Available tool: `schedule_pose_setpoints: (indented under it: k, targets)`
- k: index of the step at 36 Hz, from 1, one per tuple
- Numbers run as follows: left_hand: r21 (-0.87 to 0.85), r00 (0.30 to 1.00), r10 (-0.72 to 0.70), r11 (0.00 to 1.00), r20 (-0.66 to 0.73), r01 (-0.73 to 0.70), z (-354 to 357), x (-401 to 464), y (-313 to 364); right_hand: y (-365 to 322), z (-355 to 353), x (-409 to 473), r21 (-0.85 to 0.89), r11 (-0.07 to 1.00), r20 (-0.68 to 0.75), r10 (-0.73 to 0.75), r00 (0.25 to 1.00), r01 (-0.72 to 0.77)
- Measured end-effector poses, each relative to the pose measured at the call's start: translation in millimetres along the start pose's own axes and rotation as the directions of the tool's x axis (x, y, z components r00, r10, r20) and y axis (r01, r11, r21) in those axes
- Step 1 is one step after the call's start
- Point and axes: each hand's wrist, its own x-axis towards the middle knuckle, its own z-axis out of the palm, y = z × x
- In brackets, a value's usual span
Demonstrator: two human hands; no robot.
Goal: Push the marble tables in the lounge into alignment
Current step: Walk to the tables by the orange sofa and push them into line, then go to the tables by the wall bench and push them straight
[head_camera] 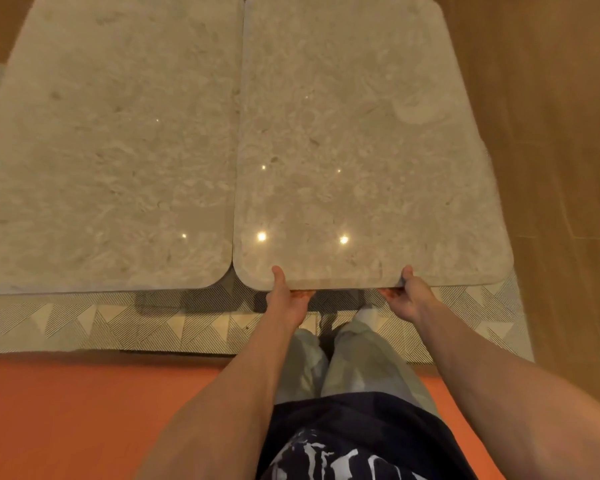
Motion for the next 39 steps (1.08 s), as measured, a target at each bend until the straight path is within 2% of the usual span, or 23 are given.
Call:
schedule_pose_setpoints:
  k: [4, 6, 8, 9, 10, 12, 13, 15, 17, 18, 19, 21, 24, 27, 32, 36, 39]
  targets:
    - [0.009, 0.999, -0.001, 1.0, -0.046, 0.001, 5, -1, 3, -6, 1, -4, -0.036, 0.999, 0.007, 0.028, 1.0, -0.027]
    - [0.089, 0.998, -0.02, 0.996, -0.058, 0.025, 5, -2, 6, -10, -3, -6, -0.213, 0.976, -0.018, 0.037, 0.999, -0.04]
    - [0.338, 0.994, -0.051, 0.938, -0.095, 0.08, 7, -8, 16, -19, -8, -12, -0.52, 0.853, -0.046, 0.02, 0.999, -0.041]
    - [0.523, 0.988, -0.052, 0.844, -0.143, 0.12, 8, -13, 22, -24, -10, -16, -0.653, 0.757, -0.052, 0.007, 0.999, -0.04]
    - [0.687, 0.982, -0.039, 0.709, -0.187, 0.159, 8, -19, 30, -29, -11, -20, -0.752, 0.658, -0.05, -0.001, 0.999, -0.037]
    - [0.866, 0.98, 0.01, 0.471, -0.199, 0.171, 18, -30, 44, -43, -9, -29, -0.861, 0.508, -0.023, -0.03, 0.999, -0.005]
    - [0.906, 0.984, 0.038, 0.397, -0.175, 0.146, 27, -33, 50, -49, -6, -34, -0.876, 0.481, 0.001, -0.062, 0.998, 0.031]
    - [0.948, 0.993, 0.091, 0.315, -0.074, 0.042, 61, -43, 53, -65, 5, -40, -0.831, 0.532, 0.092, -0.159, 0.983, 0.164]
    - [0.942, 0.986, 0.136, 0.304, 0.1, -0.138, 108, -53, 44, -84, 20, -51, -0.665, 0.668, 0.2, -0.274, 0.941, 0.335]
    - [0.92, 0.963, 0.171, 0.301, 0.209, -0.253, 135, -58, 36, -96, 28, -60, -0.574, 0.703, 0.235, -0.35, 0.907, 0.42]
    - [0.88, 0.921, 0.209, 0.286, 0.329, -0.379, 158, -65, 27, -107, 34, -70, -0.497, 0.708, 0.259, -0.431, 0.864, 0.502]
    - [0.745, 0.786, 0.245, 0.255, 0.567, -0.616, 209, -82, 6, -136, 44, -91, -0.345, 0.68, 0.281, -0.582, 0.763, 0.646]
    - [0.508, 0.576, 0.248, 0.287, 0.779, -0.812, 270, -114, -21, -181, 51, -123, -0.158, 0.602, 0.288, -0.73, 0.62, 0.783]
    - [0.342, 0.424, 0.223, 0.327, 0.878, -0.881, 323, -141, -44, -224, 53, -156, -0.032, 0.491, 0.29, -0.829, 0.478, 0.871]
    - [0.245, 0.292, 0.077, 0.368, 0.953, -0.897, 393, -160, -100, -284, 31, -203, -0.019, 0.282, 0.198, -0.939, 0.28, 0.959]
    - [0.224, 0.224, -0.045, 0.392, 0.973, -0.892, 423, -171, -152, -321, -4, -219, -0.016, 0.207, 0.091, -0.974, 0.208, 0.978]
    - [0.215, 0.176, -0.135, 0.375, 0.975, -0.902, 440, -179, -187, -353, -36, -222, 0.051, 0.171, -0.007, -0.985, 0.171, 0.984]
